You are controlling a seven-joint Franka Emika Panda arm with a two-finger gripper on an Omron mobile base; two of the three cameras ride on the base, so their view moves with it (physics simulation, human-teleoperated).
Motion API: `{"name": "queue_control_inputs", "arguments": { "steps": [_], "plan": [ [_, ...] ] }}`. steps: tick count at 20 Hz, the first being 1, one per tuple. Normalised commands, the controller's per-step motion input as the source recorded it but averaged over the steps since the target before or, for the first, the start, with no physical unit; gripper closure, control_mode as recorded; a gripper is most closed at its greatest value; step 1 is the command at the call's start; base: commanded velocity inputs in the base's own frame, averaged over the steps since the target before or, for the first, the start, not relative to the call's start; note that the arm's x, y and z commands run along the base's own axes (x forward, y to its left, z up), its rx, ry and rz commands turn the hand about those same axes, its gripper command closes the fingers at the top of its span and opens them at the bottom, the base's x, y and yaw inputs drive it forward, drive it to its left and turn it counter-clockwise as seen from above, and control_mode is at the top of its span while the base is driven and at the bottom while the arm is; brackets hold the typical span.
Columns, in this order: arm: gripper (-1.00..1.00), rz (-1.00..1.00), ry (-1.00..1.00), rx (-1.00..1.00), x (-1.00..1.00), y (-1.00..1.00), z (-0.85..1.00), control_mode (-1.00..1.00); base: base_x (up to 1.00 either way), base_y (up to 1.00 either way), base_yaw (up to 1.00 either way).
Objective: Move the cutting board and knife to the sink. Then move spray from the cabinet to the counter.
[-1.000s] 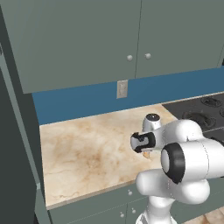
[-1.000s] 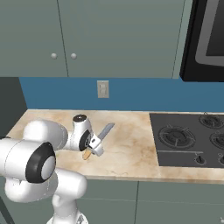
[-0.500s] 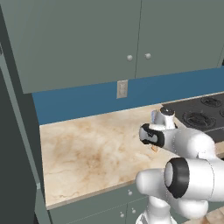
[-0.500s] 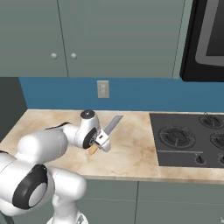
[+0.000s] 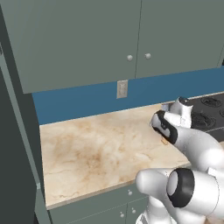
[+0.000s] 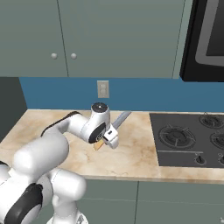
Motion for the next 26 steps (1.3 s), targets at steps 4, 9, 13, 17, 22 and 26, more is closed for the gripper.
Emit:
{"name": "queue_control_inputs", "arguments": {
  "steps": [4,9,13,17,22,26],
  "plan": [
    [1.0,0.0,-0.06,0.0,-0.38,0.12,0.67,-1.0,0.0,0.0,0.0],
    [1.0,0.0,-0.04,0.0,-0.41,0.06,0.26,-1.0,0.0,0.0,0.0],
    [1.0,0.0,0.0,0.0,-0.38,0.0,0.04,-1.0,0.0,0.0,0.0],
    [1.0,0.0,0.0,0.0,-0.32,0.0,0.11,-1.0,0.0,0.0,0.0],
    [1.0,0.0,0.0,0.0,-0.26,0.0,0.19,-1.0,0.0,0.0,0.0],
    [1.0,0.0,0.0,0.0,-0.29,0.03,0.27,-1.0,0.0,0.0,0.0]
  ]
}}
